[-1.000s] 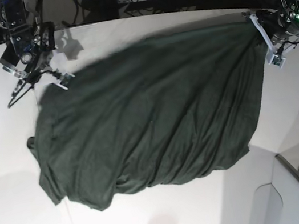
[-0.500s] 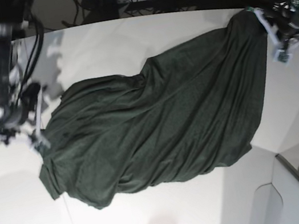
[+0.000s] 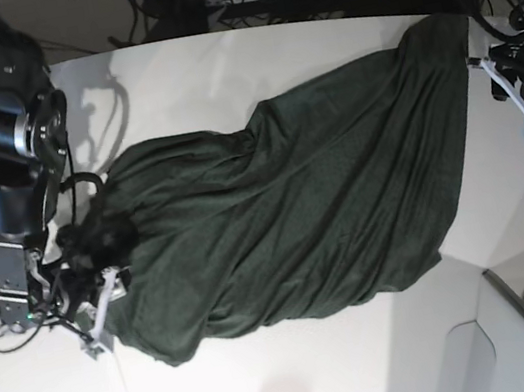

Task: Layout the t-shirt on the table in an organized manner, then fold the t-shirt properly
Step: 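Drag the shirt edge with the right gripper away from the left gripper, then pull the shirt edge taut between both grippers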

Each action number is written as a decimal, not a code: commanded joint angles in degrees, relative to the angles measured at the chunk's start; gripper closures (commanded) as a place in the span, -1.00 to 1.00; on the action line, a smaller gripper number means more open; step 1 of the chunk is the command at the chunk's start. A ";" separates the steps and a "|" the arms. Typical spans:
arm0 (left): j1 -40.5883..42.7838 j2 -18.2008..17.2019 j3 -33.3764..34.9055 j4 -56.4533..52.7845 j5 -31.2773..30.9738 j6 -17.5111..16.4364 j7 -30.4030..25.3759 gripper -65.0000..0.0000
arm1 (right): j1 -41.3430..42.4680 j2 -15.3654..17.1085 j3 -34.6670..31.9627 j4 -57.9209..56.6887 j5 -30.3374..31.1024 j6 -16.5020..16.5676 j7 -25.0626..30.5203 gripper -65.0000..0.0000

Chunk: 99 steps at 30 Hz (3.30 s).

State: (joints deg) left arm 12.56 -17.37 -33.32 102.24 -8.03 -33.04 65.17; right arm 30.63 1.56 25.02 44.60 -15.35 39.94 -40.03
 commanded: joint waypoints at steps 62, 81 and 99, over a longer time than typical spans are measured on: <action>0.67 3.70 12.09 -5.75 0.08 0.20 -7.36 0.25 | -24.43 -5.12 15.56 43.88 0.63 0.06 -16.98 0.36; 2.96 3.43 11.30 -12.61 0.08 0.29 -10.62 1.00 | -26.63 -8.46 8.00 38.08 0.72 0.06 -16.36 0.92; 3.93 -2.72 11.39 -27.55 0.16 0.38 -19.58 1.00 | -40.00 -8.55 7.73 43.44 0.63 0.06 -13.73 0.94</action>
State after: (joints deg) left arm 15.70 -19.73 -21.93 75.18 -10.79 -33.65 41.80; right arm -9.72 -7.14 32.64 87.90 -13.43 40.01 -52.23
